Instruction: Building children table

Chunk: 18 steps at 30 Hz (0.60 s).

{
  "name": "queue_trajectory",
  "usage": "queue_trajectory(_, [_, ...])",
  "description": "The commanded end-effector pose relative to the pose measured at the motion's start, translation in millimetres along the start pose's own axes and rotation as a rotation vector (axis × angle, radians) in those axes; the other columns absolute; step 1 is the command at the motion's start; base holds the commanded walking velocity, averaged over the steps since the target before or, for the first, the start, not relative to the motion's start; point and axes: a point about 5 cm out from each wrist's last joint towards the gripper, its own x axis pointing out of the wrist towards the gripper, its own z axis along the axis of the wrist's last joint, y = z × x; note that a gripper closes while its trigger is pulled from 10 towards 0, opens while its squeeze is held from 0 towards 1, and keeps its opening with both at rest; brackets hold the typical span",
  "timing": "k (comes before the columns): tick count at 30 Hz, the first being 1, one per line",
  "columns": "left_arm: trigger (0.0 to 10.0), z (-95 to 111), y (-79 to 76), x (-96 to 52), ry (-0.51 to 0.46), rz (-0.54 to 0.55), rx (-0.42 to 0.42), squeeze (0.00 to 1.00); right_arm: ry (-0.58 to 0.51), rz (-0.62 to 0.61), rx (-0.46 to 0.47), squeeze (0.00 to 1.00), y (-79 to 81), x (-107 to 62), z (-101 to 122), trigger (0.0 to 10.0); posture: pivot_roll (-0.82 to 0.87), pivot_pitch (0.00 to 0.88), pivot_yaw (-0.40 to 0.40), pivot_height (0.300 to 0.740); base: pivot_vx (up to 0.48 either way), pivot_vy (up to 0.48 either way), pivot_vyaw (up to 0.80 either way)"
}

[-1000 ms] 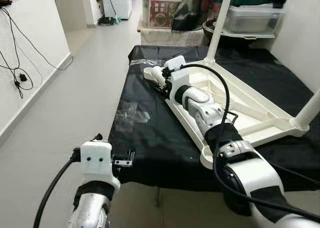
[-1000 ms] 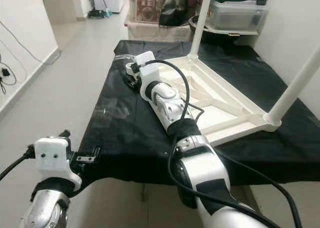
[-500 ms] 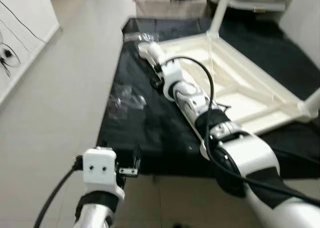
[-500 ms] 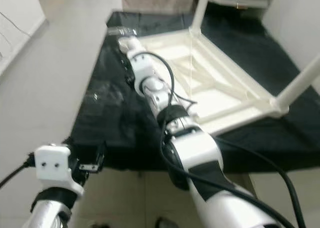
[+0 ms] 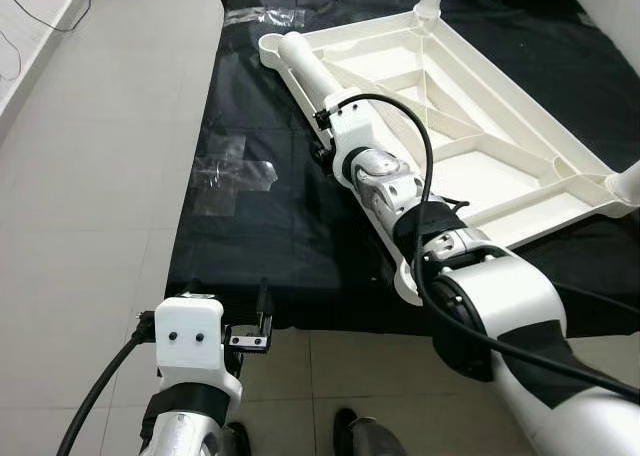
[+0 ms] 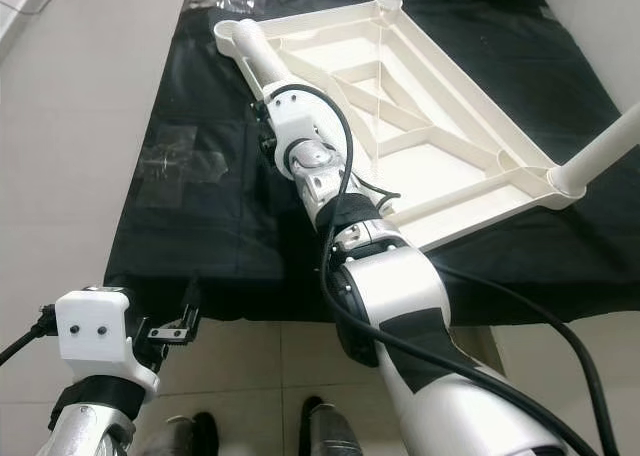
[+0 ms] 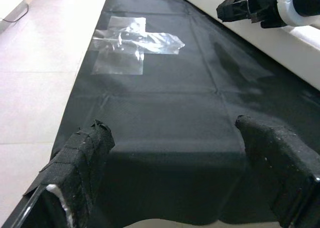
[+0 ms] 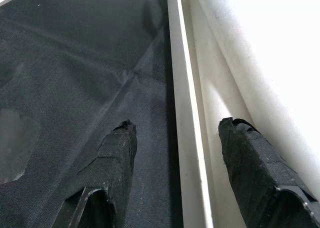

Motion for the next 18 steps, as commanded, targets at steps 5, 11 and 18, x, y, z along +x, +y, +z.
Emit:
queue_trajectory(5, [10.0, 0.7, -31.2, -14.9, 0.046, -0.114, -0.104, 0.0, 0.105, 0.012, -0.015, 0.0, 1.2, -0.3, -18.6, 10.0, -0.03, 0.356, -0.096, 0.74, 0.0, 0.0, 0.0])
queue_trajectory(11, [10.0, 0.5, -30.8, -14.5, 0.047, -0.106, -0.1, 0.0, 0.152, 0.019, -0.022, 0.0, 1.1, -0.9, -23.2, 10.0, -0.03, 0.352, -0.097, 0.74, 0.0, 0.0, 0.0])
queue_trajectory(18, [10.0, -0.1, -30.4, -13.5, 0.045, -0.096, -0.097, 0.0, 0.177, 0.025, -0.053, 0.0, 0.0, -1.3, -22.3, 0.0, -0.04, 0.344, -0.1, 0.74, 0.0, 0.0, 0.0])
